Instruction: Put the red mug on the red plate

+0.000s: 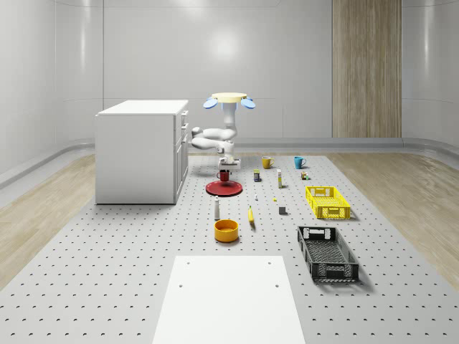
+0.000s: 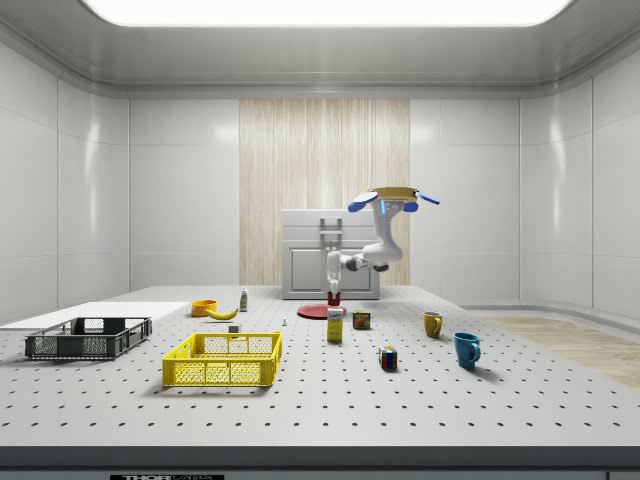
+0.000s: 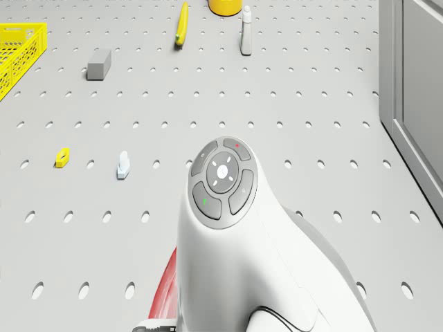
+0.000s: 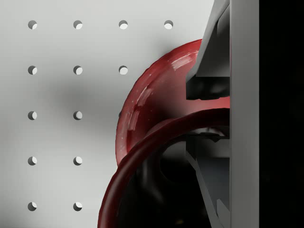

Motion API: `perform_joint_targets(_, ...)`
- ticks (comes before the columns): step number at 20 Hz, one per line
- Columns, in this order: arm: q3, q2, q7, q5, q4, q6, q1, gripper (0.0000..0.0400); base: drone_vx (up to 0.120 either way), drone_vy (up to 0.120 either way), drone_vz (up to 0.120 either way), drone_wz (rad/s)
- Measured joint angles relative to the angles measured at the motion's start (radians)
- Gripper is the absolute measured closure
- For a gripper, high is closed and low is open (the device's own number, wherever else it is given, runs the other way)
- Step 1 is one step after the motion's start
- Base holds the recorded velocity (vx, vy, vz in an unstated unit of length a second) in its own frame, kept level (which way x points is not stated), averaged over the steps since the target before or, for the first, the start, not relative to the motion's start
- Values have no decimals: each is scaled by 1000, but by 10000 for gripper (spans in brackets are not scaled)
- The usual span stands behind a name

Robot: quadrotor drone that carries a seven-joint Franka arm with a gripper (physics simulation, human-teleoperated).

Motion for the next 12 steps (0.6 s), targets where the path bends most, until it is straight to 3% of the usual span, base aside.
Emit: perform_joint_targets(12,1,-13,3,4,1,12,-4,300,117,0,0,0)
